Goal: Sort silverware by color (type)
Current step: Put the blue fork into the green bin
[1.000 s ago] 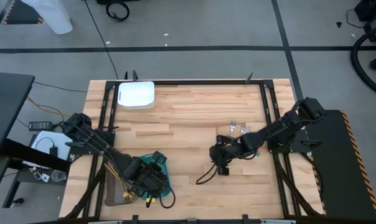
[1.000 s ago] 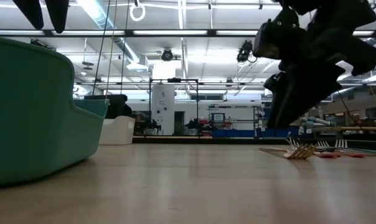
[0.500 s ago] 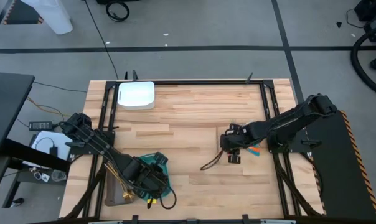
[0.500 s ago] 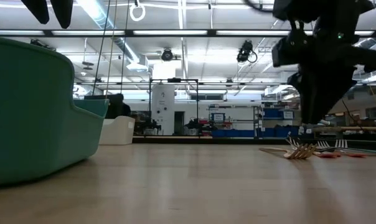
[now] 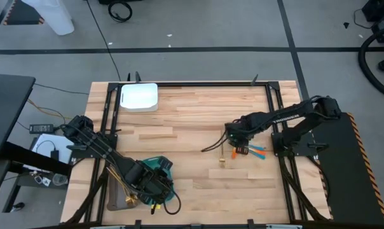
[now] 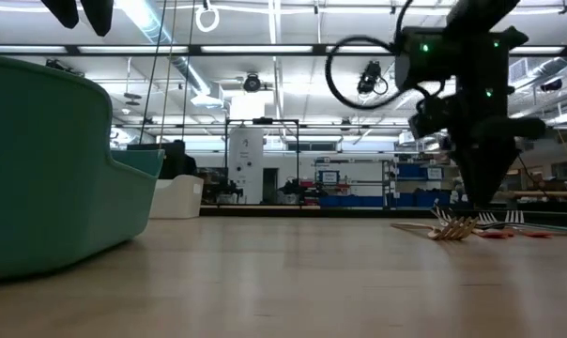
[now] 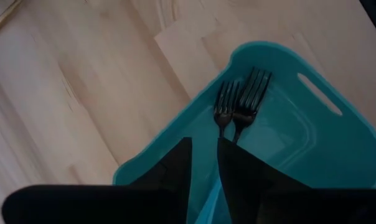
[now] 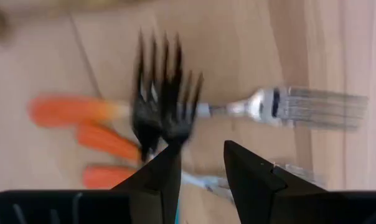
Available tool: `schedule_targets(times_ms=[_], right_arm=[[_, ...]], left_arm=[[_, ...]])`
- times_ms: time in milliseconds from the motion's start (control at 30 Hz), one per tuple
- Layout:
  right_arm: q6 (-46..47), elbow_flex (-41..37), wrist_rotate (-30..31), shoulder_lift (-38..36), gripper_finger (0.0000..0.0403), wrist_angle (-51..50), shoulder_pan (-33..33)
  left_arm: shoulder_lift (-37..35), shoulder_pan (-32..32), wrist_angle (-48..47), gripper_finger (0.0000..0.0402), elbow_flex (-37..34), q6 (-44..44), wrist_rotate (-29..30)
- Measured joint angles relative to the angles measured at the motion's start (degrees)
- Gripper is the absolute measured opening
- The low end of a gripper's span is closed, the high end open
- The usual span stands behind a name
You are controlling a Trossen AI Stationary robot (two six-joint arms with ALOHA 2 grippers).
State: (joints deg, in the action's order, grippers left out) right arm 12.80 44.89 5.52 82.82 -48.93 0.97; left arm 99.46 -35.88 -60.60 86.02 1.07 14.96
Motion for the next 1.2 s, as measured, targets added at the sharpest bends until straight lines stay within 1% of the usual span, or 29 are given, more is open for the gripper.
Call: schedule_targets(times_ms=[67,267,433,567,667,733,900,1200], right_arm=[[-0.9,-1.6,-1.1,1.2,0.0132,1.8,0.6],[-2.5,-3.0,-0.7,3.7,0.0132,2.7,1.4],[-3.1,-2.8,-1.1,3.4,0.0128,2.5,1.9],[-2.1,-2.2,-0.2,1.6,0.0121,2.1,2.6],[0.2,-1.9,-2.8,0.5,0.0118,2.2,2.8],[1.3,-1.9,-3.7,0.5,0.0119,1.8,2.8],[4.1,-2.7,-3.7,1.5,0.0119,2.6,2.9],[5.5,-4.3,-3.8,2.4,0.0119,3.9,2.8]], left_arm=[[0.0,0.0,0.0,0.0084,0.0,0.3,0.0],[0.0,0.0,0.5,0.0084,0.0,-0.1,0.0],[0.0,0.1,0.5,0.0084,0.0,-0.2,0.0],[0.0,0.1,0.5,0.0084,0.0,-0.2,0.0],[0.0,0.1,0.4,0.0084,0.0,-0.2,0.0],[0.0,0.1,0.5,0.0084,0.0,-0.2,0.0],[0.0,0.1,0.5,0.0084,0.0,-0.2,0.0],[0.0,0.1,0.6,0.0084,0.0,-0.2,0.0]])
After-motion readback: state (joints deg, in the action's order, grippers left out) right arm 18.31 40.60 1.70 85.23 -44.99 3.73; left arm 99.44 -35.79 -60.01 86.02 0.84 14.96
